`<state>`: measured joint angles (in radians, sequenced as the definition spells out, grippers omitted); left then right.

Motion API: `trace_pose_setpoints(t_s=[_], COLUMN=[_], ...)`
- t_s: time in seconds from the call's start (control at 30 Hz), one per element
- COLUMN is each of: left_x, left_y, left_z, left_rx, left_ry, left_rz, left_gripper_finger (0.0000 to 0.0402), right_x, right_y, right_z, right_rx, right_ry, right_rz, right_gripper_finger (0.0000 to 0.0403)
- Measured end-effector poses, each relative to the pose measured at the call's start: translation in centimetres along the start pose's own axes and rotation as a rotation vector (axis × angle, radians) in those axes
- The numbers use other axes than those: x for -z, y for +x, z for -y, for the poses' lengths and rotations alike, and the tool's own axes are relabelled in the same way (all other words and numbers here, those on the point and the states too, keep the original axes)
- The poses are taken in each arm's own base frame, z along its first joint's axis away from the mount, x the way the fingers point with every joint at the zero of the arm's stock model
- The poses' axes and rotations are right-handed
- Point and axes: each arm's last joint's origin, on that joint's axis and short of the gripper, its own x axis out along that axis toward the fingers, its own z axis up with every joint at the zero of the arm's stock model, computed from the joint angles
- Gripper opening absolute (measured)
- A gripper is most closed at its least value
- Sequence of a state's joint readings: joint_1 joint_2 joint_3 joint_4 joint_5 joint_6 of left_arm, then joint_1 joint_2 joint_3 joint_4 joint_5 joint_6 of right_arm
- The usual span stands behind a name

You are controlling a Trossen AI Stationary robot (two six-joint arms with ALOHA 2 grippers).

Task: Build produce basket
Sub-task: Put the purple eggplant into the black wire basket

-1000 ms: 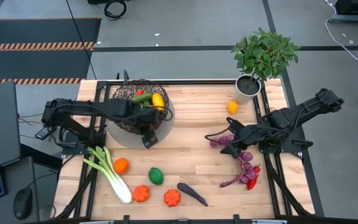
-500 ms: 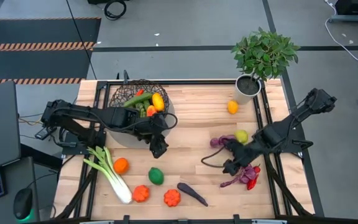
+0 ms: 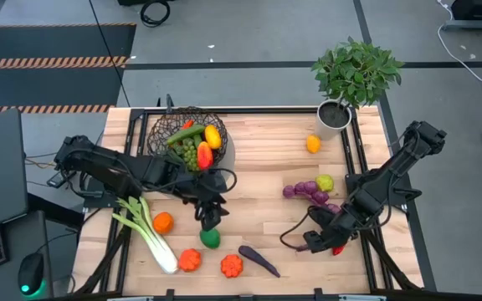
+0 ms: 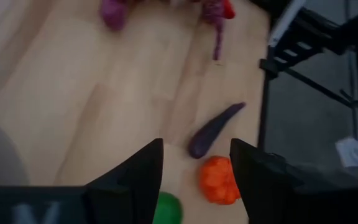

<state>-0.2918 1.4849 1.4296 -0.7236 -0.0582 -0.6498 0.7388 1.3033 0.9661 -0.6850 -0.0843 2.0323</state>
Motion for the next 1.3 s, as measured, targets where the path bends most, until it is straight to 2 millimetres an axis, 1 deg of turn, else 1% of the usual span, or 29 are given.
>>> trace_pose_setpoints(t_s=[0.1,0.27,0.4,0.53,0.63,0.73,0.87,0.9,1.07,1.17,1.3], left_x=[0.1,0.0,0.0,0.2,0.3,0.4,0.2,0.1,-0.5,-0.9,-1.1], left_y=[0.0,0.0,0.0,-0.1,-0.1,-0.1,-0.1,-0.1,-0.2,-0.2,-0.3], left_z=[0.6,0.7,0.7,1.0,1.2,1.3,1.5,1.6,1.8,1.8,2.1], left_rx=[0.024,0.011,0.012,0.018,0.025,0.033,0.057,0.065,0.073,0.089,0.124], left_ry=[0.010,0.011,-0.004,-0.030,-0.091,-0.163,-0.267,-0.287,-0.362,-0.405,-0.442], left_rz=[0.018,0.050,0.051,0.047,0.043,0.043,0.065,0.075,0.160,0.190,0.211], left_gripper_finger=[0.0189,0.0187,0.0185,0.0179,0.0173,0.0169,0.0162,0.0161,0.0151,0.0146,0.0142], right_x=[0.3,-0.4,-1.4,-3.0,-4.0,-4.4,-4.4,-4.4,-4.6,-5.0,-5.2], right_y=[0.2,1.6,3.5,5.5,6.4,6.4,5.6,5.5,6.2,7.5,9.7], right_z=[-0.6,-2.4,-3.5,-4.0,-4.6,-5.4,-7.1,-7.3,-8.0,-8.3,-8.7], right_rx=[-0.087,-0.204,-0.193,-0.122,-0.128,-0.144,-0.162,-0.145,-0.093,-0.089,-0.133], right_ry=[-0.009,-0.234,-0.391,-0.422,-0.485,-0.549,-0.692,-0.728,-0.867,-0.887,-0.835], right_rz=[0.042,0.147,0.153,0.110,0.107,0.124,0.188,0.206,0.288,0.295,0.245], right_gripper_finger=[0.0216,0.0216,0.0215,0.0212,0.0208,0.0205,0.0204,0.0204,0.0203,0.0203,0.0204])
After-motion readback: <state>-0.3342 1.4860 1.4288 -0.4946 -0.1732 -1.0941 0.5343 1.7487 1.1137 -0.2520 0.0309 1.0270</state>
